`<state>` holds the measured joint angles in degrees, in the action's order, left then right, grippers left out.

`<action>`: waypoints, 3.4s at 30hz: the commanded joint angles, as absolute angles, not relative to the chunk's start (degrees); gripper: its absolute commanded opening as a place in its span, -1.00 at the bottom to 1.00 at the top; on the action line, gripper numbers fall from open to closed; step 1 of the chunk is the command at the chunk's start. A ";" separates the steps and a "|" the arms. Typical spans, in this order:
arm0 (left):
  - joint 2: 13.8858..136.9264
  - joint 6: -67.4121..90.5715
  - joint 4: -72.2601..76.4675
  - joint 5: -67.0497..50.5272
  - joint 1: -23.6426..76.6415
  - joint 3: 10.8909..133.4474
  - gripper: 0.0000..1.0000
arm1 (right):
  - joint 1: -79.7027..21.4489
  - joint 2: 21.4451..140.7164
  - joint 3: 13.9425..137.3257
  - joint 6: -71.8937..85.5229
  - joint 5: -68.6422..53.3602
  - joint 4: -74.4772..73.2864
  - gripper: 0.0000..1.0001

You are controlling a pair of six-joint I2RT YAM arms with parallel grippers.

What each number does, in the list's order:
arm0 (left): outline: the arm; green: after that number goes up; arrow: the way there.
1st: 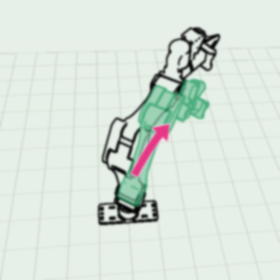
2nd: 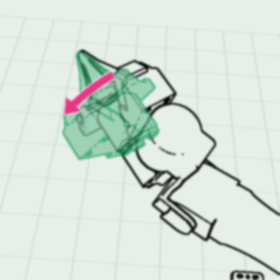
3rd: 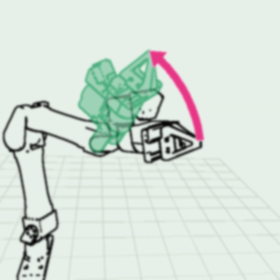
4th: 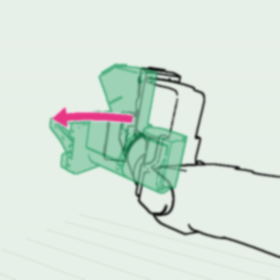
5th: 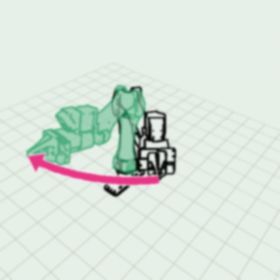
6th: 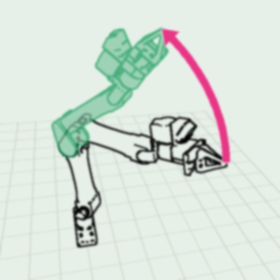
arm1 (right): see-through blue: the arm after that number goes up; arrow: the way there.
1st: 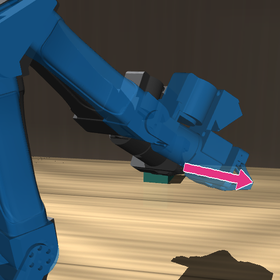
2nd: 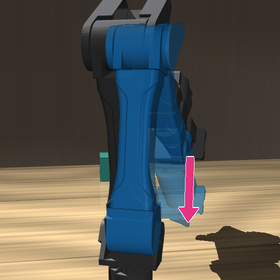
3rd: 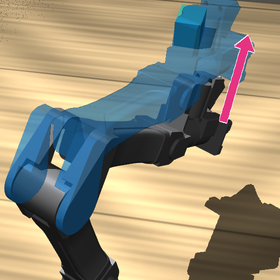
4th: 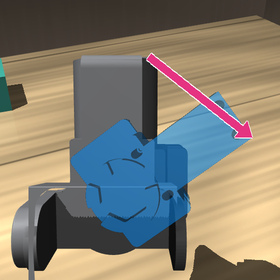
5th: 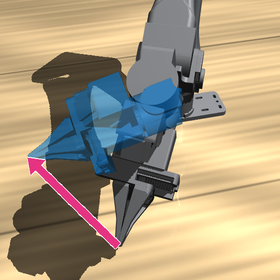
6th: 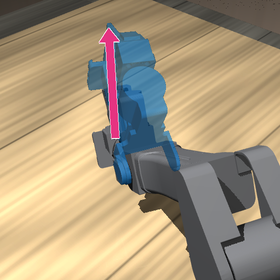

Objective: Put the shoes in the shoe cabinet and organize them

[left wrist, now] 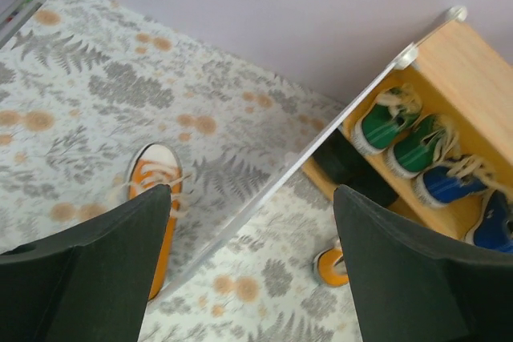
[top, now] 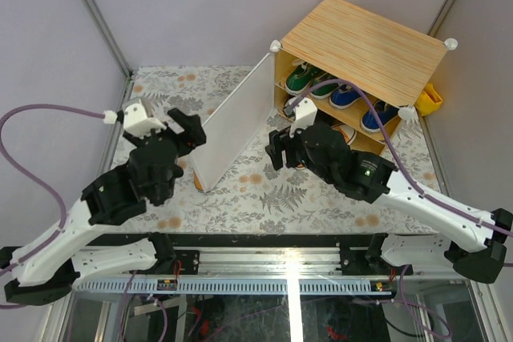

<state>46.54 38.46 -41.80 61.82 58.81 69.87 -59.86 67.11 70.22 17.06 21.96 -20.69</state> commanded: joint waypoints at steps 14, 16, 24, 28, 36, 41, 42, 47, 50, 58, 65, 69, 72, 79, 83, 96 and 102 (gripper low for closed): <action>64.02 41.64 -25.73 2.35 1.77 65.28 0.48 | -60.03 59.09 62.62 19.78 20.90 -22.15 0.47; 62.96 40.78 -25.59 -0.03 1.38 61.20 0.48 | -60.03 59.12 62.24 19.61 21.02 -22.00 0.48; 62.80 37.83 -29.37 -6.76 1.28 50.26 0.39 | -60.03 59.32 60.20 20.32 19.26 -20.89 0.48; 59.87 37.49 -27.84 -6.28 1.35 44.06 0.37 | -60.03 58.50 58.75 20.78 19.43 -20.33 0.48; 59.41 38.32 -23.43 -5.50 3.57 34.61 0.32 | -60.07 59.65 58.80 21.14 18.98 -20.19 0.48; 62.16 39.47 -19.67 -3.39 7.71 32.45 0.31 | -60.04 60.70 58.58 21.59 18.01 -19.83 0.48; 62.50 40.08 -18.09 -4.15 7.92 32.09 0.31 | -60.07 60.86 58.47 21.67 17.91 -19.78 0.48; 65.78 40.80 -14.81 -3.42 8.79 30.99 0.32 | -60.03 60.83 58.05 21.80 18.10 -19.91 0.48; 69.36 40.82 -12.32 -3.42 8.87 28.71 0.15 | -60.06 60.66 57.65 21.70 18.36 -19.86 0.48; 68.41 41.13 -10.66 -3.94 8.97 25.72 -0.71 | -60.04 60.80 56.32 21.70 19.16 -19.25 0.48; 56.42 35.56 -27.56 4.98 8.82 42.34 -1.00 | -60.07 61.10 55.69 22.03 20.23 -19.48 0.48; 56.01 30.89 -36.93 13.15 8.52 57.37 -1.00 | -60.07 60.97 54.73 22.53 20.04 -18.66 0.48; 54.62 29.21 -39.34 16.59 8.44 65.26 -1.00 | -60.03 61.81 54.56 22.57 19.91 -18.25 0.48; 55.45 31.71 -39.24 6.33 8.44 59.86 -0.46 | -60.04 64.78 55.50 21.91 19.29 -17.56 0.50; 56.31 35.31 -34.04 2.54 8.44 48.26 -0.18 | -60.03 65.28 55.74 21.70 19.14 -17.32 0.51; 54.37 40.50 -28.82 -4.99 9.40 34.11 -0.09 | -60.03 65.69 54.43 22.18 18.75 -15.85 0.51; 57.83 40.74 -25.32 -4.43 9.40 33.88 -0.03 | -60.03 66.31 54.73 22.03 18.31 -16.19 0.51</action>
